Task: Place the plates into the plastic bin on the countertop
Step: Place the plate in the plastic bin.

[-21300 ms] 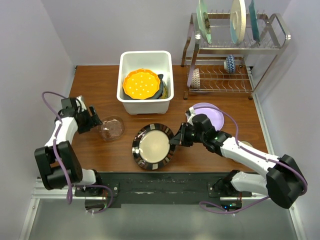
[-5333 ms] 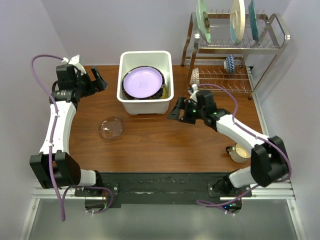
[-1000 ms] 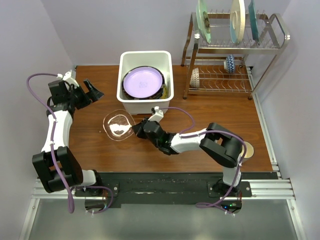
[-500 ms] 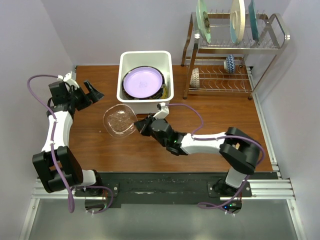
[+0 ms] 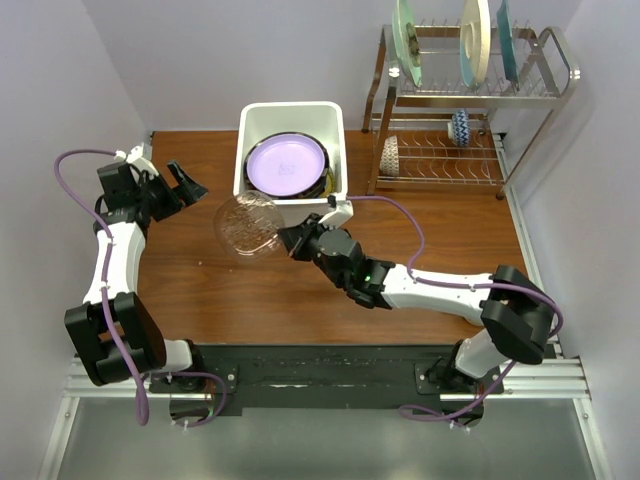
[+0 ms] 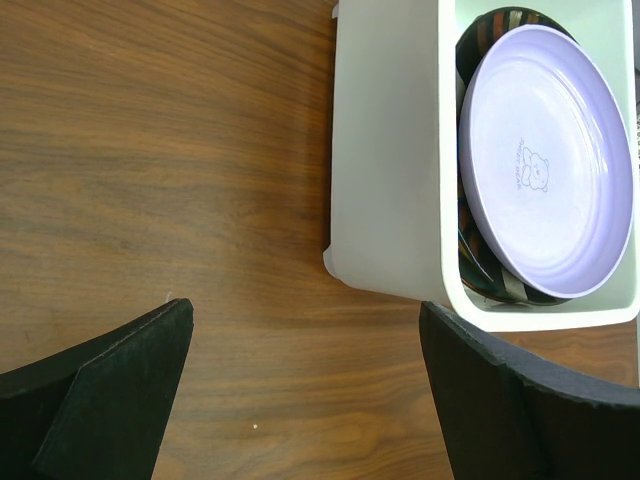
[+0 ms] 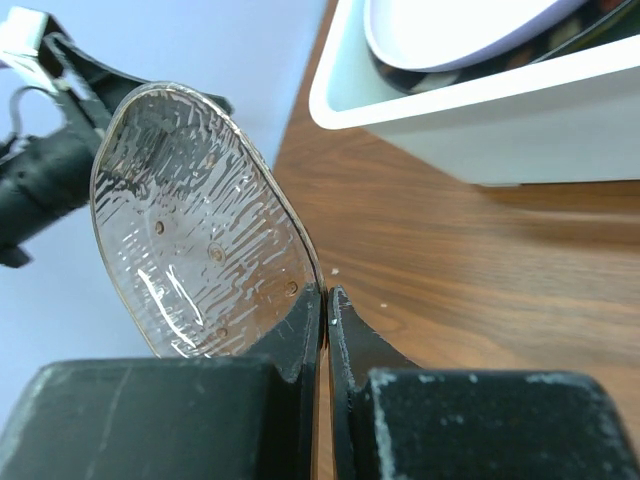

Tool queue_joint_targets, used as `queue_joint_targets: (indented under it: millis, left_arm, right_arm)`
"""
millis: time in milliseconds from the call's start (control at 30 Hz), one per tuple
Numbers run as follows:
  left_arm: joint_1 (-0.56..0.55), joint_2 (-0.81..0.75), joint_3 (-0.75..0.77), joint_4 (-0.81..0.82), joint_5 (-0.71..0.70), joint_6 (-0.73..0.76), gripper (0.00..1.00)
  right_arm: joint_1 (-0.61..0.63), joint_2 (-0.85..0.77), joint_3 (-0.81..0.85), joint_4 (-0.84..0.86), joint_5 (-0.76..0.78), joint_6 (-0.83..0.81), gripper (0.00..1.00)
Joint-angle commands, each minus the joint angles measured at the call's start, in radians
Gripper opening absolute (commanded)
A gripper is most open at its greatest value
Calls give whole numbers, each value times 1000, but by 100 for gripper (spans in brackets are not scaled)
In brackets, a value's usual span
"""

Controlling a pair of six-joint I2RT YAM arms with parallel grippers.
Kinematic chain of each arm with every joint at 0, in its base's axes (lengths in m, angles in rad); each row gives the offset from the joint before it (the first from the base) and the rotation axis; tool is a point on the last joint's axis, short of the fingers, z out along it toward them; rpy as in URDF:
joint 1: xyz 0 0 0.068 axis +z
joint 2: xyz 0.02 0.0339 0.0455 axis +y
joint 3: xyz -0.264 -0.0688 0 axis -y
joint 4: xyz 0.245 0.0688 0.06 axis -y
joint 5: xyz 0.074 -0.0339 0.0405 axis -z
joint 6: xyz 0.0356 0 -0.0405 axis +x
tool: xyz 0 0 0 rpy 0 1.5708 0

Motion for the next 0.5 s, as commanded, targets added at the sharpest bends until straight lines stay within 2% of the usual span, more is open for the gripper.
queue_joint_targets:
  millis: [0,467]
  left_arm:
    - [13,-2,-10,44,6,-4,100]
    - [12,1,-19,52,6,-4,100]
  right_arm:
    - [-28,-47,86,-35,55,-48,0]
    - [-221,10,257,-201,-109,-45,0]
